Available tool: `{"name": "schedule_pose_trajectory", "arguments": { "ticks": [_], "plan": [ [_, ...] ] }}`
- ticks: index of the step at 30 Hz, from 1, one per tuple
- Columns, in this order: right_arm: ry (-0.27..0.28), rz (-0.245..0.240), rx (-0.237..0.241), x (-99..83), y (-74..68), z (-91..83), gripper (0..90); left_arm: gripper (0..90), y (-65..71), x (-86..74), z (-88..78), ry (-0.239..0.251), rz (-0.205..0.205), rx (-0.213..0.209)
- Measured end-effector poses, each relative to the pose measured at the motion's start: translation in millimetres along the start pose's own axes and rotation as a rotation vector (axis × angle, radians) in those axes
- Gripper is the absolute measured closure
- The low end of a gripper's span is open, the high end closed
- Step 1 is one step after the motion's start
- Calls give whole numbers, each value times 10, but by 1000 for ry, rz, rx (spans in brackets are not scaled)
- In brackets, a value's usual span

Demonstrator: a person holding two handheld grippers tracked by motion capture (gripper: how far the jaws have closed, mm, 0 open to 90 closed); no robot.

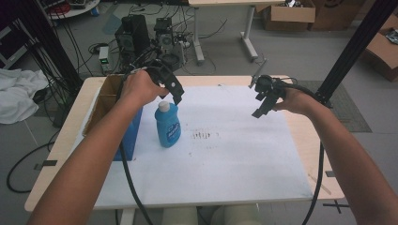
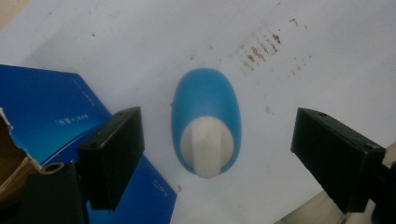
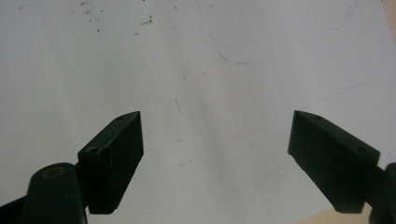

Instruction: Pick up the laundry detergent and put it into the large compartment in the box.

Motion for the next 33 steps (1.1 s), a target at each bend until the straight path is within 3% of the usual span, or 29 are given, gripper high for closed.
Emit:
{"name": "schedule_pose_trajectory", "arguments": {
  "ticks": [21, 33],
  "plan": [
    [-1, -16, 10, -3, 5, 23, 183, 182, -80, -77, 409, -61, 15, -33],
    [-1, -11, 11, 2, -1, 25, 183, 181, -80, -105, 573, -81, 10, -23]
  ]
}}
Point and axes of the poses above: each handheld gripper's, and its own axes: z roughly forward along the jaws, x roughly out of its top, y roughly to its right, the point moved 6 cm from there along z, roughly forward along the jaws, and after that the axes turned 9 degrees about -z, right-handed, at the moved point
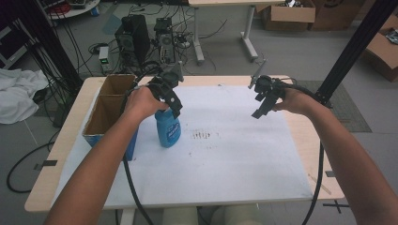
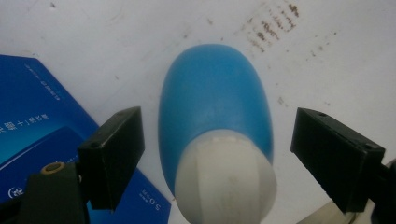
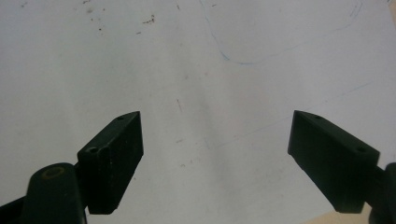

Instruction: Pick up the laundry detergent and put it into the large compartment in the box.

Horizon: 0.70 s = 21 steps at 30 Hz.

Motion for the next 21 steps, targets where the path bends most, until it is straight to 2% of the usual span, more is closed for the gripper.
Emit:
{"name": "schedule_pose_trajectory", "arguments": {
  "ticks": [5, 11, 21],
  "plan": [
    [0, -1, 0, -1, -2, -1, 183, 181, 13, -17, 78, -8, -4, -12],
    [-2, 1, -1, 3, -7, 1, 183, 180, 2, -38, 141, -19, -3, 0],
    [-3, -1, 0, 17, -13, 8, 183, 197, -2, -61, 221, -18, -23, -11]
  ]
}}
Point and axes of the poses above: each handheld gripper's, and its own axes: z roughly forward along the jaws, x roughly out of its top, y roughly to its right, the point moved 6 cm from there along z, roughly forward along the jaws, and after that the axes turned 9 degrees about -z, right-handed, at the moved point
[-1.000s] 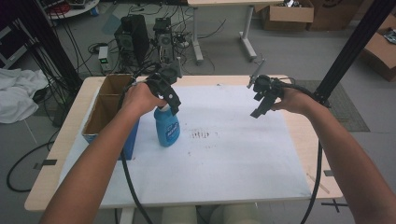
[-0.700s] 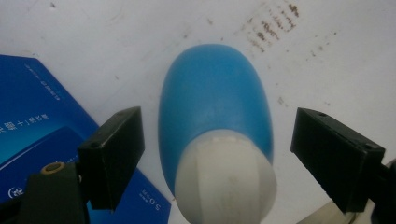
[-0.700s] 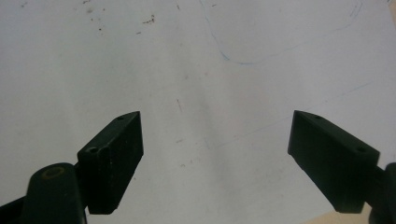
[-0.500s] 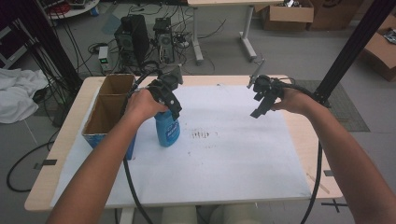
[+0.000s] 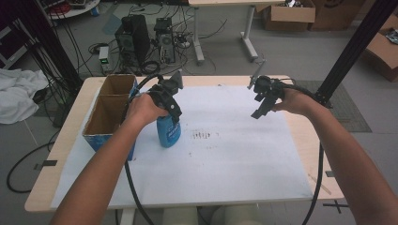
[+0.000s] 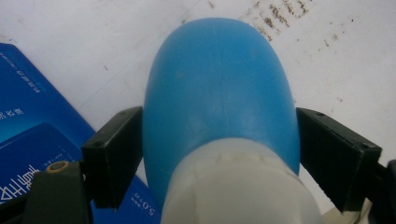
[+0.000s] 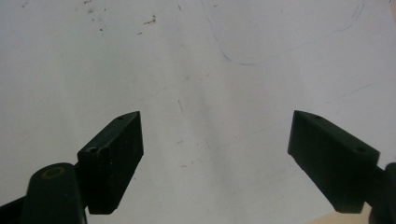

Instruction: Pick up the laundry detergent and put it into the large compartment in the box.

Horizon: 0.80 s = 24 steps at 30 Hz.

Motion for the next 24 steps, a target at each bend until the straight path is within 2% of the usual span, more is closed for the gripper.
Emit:
{"name": "schedule_pose_trajectory", "arguments": {
  "ticks": [24],
  "plan": [
    [1, -2, 3, 14, -3, 5, 186, 275, -6, 8, -13, 11, -12, -7]
  ]
}}
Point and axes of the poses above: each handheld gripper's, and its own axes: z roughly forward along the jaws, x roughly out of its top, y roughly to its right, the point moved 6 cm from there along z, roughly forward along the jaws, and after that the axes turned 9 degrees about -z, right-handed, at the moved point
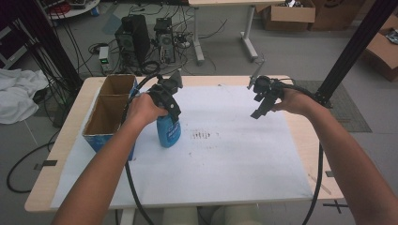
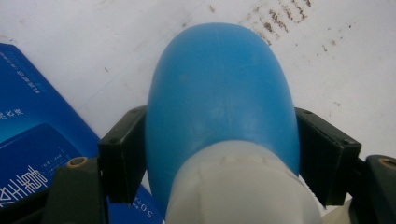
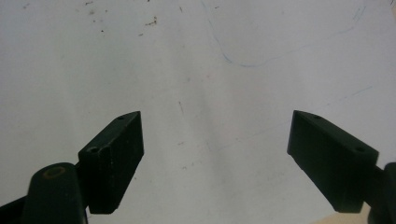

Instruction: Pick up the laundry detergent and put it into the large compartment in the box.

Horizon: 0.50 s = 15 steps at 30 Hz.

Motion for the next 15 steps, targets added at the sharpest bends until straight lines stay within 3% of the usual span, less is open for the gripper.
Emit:
{"name": "schedule_pose_trajectory", "arguments": {
  "ticks": [15],
  "plan": [
    [-4, -2, 2, 6, -6, 11, 186, 361, -5, -1, 2, 6, -14, 2]
  ]
}}
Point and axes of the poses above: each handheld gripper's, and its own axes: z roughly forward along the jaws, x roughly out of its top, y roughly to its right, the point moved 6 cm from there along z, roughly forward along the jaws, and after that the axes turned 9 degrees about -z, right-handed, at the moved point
